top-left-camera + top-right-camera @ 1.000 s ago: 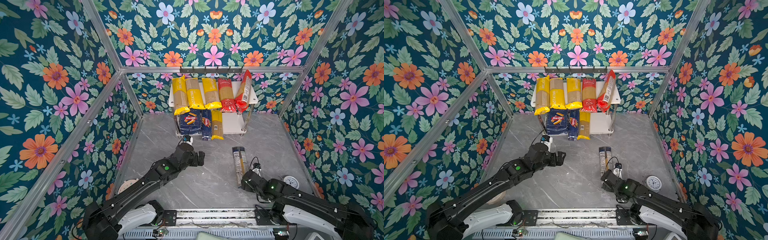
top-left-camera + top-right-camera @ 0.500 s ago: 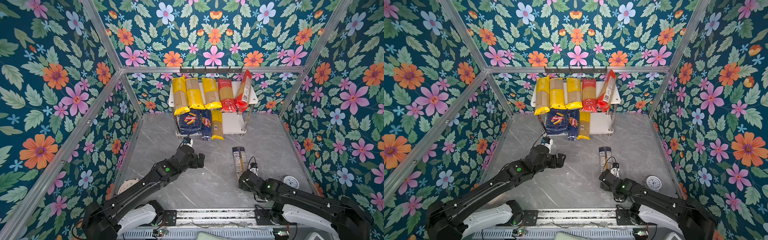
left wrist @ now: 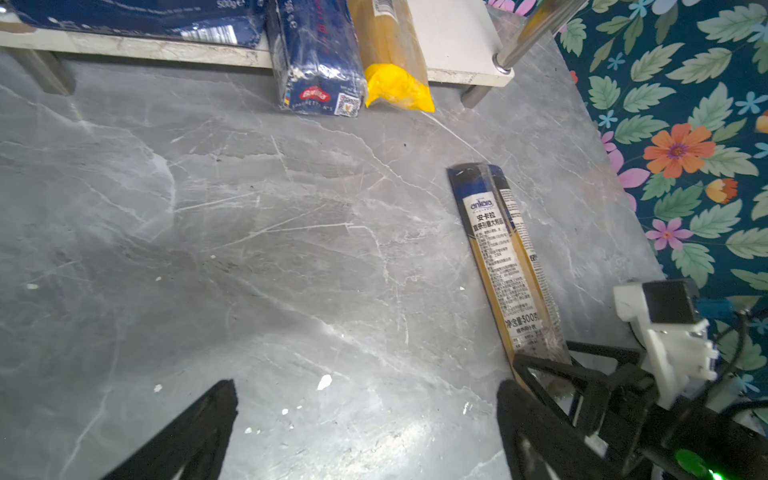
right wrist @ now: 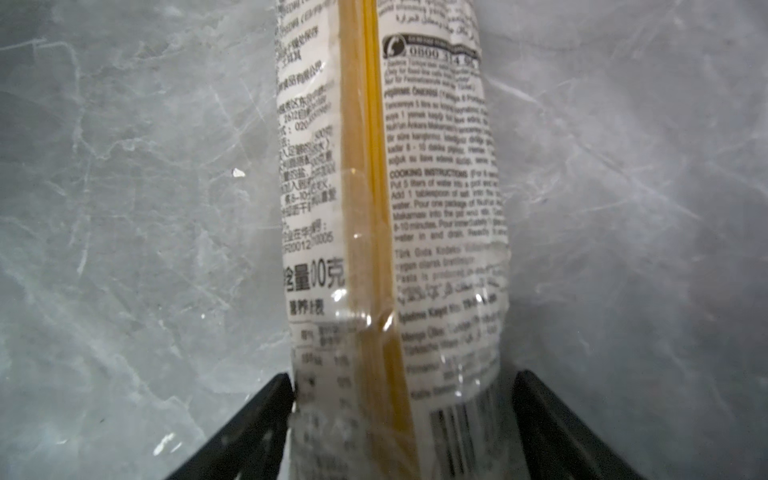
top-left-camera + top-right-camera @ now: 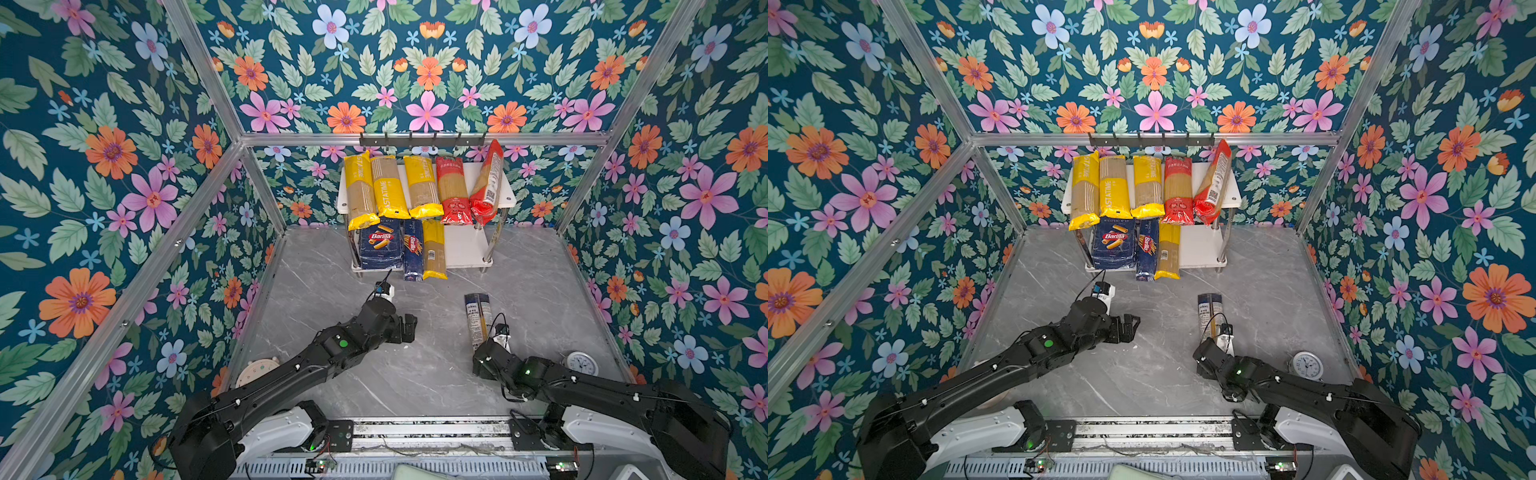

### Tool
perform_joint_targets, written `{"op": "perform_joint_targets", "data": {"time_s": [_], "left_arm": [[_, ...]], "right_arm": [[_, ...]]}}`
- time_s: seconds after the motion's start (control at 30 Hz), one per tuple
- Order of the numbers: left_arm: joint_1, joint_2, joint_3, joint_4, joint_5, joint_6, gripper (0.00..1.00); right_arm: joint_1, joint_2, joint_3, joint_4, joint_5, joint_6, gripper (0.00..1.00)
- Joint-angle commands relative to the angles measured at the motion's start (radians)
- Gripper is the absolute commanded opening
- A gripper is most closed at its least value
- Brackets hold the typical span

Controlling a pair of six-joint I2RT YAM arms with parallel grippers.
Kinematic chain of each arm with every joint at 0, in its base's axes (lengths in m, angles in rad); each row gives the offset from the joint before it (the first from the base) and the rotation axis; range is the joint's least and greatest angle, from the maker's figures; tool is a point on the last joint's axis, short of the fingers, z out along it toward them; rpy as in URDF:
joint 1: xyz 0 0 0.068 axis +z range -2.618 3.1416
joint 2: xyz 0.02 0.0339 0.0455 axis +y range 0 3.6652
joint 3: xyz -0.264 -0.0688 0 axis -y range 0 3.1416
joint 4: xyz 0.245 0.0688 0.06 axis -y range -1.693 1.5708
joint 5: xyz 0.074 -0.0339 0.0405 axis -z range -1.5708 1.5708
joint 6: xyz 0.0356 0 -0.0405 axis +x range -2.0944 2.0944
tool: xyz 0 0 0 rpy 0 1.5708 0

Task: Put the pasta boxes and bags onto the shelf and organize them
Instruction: 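Lower the right gripper onto the clear pack's near end and close it, then tilt the clear pack upright and carry it toward the lower shelf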

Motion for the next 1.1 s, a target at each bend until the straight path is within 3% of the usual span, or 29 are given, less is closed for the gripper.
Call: {"op": "perform_joint_targets", "data": {"time_s": [0.0,0.5,0.57,0.77,1.07], "left_arm": [[-0.019,0.012,-0.006,0.079,0.014,-0.008,0.99],[-0.058,0.054,-0.009,0.146,0.033,0.017,0.99],[-0.059,0.053,-0.012,0.146,0.030,0.019,0.99],[-0.058,0.045,-0.020,0.145,0.016,0.022,0.99],[-0.059,-0.033,-0.038,0.080,-0.053,0.023,0.99]], "right_arm": [[0.000,0.035,-0.006,-0.014,-0.061,0.024,0.83],[0.000,0.084,-0.040,-0.001,-0.077,0.044,0.80],[0.001,0.096,-0.043,0.002,-0.091,0.046,0.73],[0.012,0.109,-0.044,0.007,-0.112,0.040,0.37],[0.013,0.012,-0.009,-0.040,-0.092,-0.019,0.22]]}}
